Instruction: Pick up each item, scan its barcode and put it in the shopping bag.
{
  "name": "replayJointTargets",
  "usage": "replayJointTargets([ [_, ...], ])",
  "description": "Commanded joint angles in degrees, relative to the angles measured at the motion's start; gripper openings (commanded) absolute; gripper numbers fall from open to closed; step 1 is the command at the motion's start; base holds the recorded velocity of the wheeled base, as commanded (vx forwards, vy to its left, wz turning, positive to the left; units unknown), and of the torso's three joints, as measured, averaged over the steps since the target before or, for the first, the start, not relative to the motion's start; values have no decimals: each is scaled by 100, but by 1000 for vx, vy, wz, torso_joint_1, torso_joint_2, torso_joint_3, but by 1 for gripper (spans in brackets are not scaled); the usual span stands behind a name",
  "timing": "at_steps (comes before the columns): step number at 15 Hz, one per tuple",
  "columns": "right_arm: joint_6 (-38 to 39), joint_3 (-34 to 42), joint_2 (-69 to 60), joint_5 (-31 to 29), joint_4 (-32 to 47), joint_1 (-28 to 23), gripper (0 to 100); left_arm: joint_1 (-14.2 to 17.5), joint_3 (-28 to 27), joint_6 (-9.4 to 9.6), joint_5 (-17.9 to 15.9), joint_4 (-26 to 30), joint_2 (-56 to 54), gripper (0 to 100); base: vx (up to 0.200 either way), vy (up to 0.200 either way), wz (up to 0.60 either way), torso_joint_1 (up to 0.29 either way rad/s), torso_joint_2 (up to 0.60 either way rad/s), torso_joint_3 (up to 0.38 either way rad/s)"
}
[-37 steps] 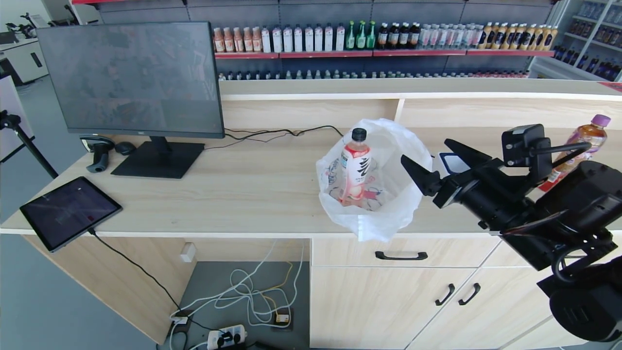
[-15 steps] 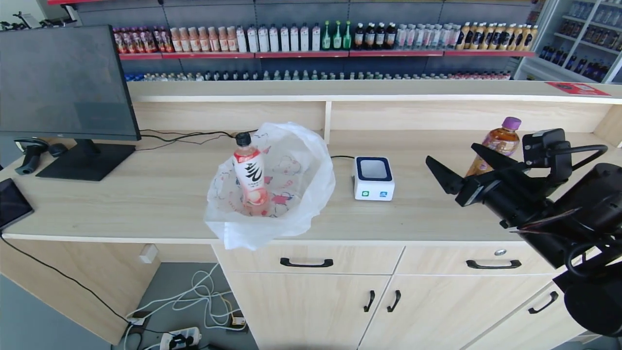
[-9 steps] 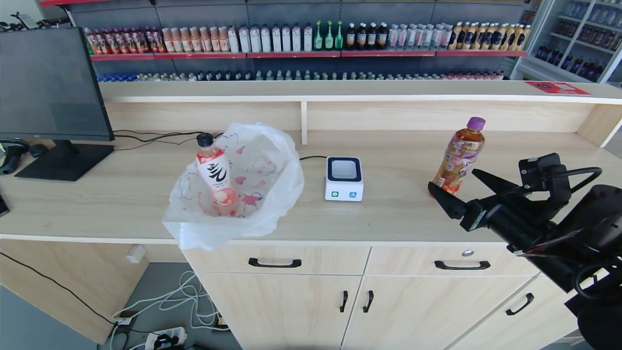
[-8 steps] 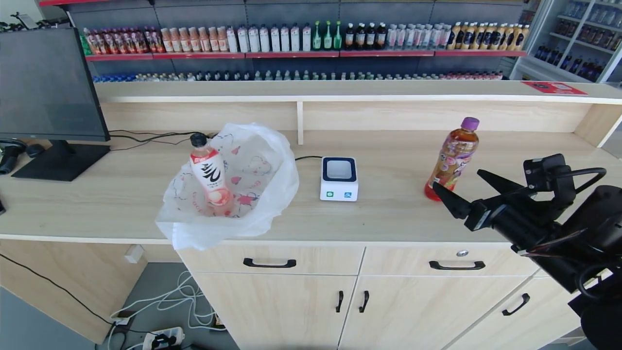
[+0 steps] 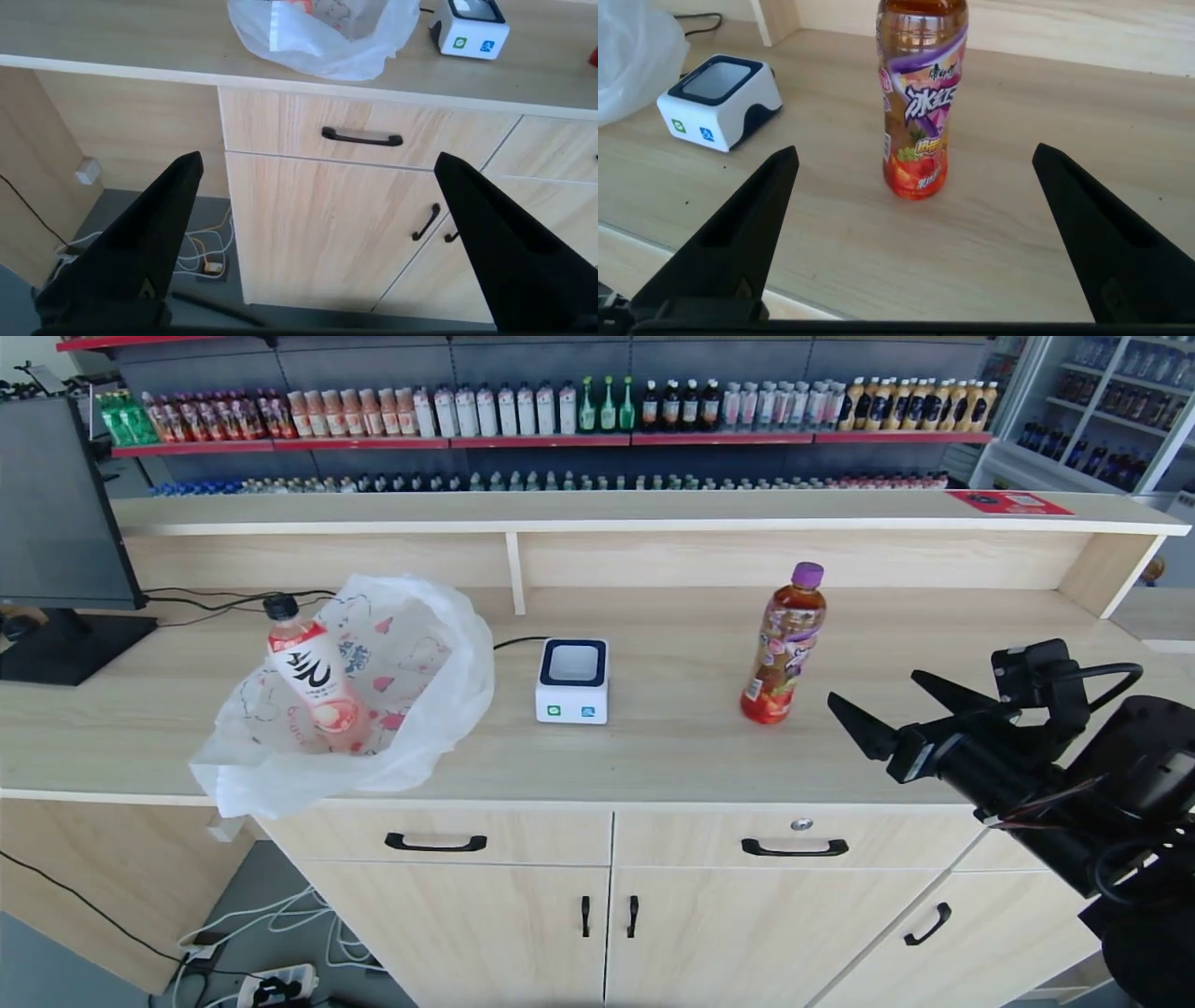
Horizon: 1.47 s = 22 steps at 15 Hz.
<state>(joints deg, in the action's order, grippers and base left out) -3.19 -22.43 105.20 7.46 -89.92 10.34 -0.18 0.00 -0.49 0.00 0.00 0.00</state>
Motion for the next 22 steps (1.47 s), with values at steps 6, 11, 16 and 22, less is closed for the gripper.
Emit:
replayJointTargets([
  [6, 12, -33, 193, 10, -8, 170, 100, 1, 0, 31, 0, 0, 0, 100, 0, -167, 0, 2, 0, 4],
  [11, 38, -165, 229, 19, -8, 188, 100, 1, 0, 14, 0, 0, 0, 100, 80, 0, 0, 1, 1, 2],
  [16, 29, -68, 229, 19, -8, 188, 100, 1, 0, 22, 0, 0, 0, 100, 120, 0, 0, -5, 0, 1],
  [22, 38, -112, 413, 19, -8, 777, 100, 1, 0, 14, 0, 0, 0, 100, 0, 0, 0, 0, 0, 0],
])
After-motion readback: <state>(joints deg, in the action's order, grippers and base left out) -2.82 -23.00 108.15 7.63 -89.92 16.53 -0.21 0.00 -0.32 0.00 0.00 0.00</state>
